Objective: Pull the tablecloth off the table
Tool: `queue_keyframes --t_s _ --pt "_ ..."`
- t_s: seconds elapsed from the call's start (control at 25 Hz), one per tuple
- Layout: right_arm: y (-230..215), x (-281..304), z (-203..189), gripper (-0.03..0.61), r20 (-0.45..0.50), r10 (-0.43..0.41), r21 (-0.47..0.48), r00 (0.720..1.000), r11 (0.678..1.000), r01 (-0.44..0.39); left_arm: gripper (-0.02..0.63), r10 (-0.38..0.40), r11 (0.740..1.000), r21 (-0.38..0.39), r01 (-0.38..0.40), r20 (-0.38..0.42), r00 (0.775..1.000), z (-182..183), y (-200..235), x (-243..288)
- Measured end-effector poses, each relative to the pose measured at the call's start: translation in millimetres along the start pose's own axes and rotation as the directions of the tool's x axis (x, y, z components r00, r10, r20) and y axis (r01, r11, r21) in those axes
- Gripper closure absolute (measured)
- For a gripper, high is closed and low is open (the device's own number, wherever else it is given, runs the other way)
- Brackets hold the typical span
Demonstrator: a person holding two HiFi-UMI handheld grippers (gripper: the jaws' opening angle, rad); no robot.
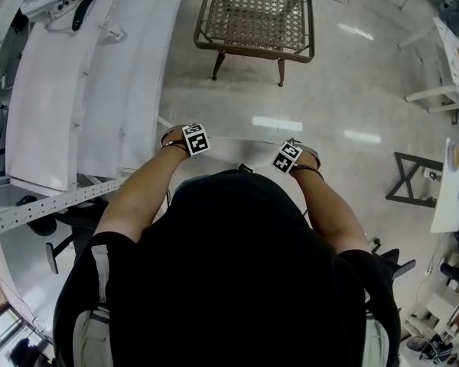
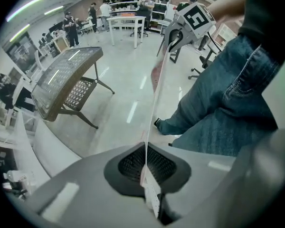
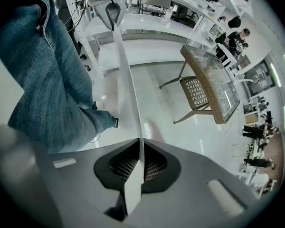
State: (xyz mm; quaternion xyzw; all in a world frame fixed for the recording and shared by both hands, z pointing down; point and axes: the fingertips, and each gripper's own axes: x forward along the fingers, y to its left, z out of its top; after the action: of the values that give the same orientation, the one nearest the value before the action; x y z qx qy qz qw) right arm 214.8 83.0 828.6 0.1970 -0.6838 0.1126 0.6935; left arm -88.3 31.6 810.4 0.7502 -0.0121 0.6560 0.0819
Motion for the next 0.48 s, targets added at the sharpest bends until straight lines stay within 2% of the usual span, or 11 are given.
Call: queue_keyframes --t_s 0.2,0.48 --pt "44.2 -3.2 4.2 0.546 -0.022 0.046 0.024 0.999 0.999 -0.046 0.612 -0.042 0.999 0.032 0.043 -0.006 0.999 -24.0 -24.2 3.6" --pt "97.5 -12.8 21.4 0.546 -0.036 0.047 0.067 0.998 0.997 -0.045 0.612 -0.084 0.996 0.036 0.084 0.001 0.996 -70.9 -61.9 8.6"
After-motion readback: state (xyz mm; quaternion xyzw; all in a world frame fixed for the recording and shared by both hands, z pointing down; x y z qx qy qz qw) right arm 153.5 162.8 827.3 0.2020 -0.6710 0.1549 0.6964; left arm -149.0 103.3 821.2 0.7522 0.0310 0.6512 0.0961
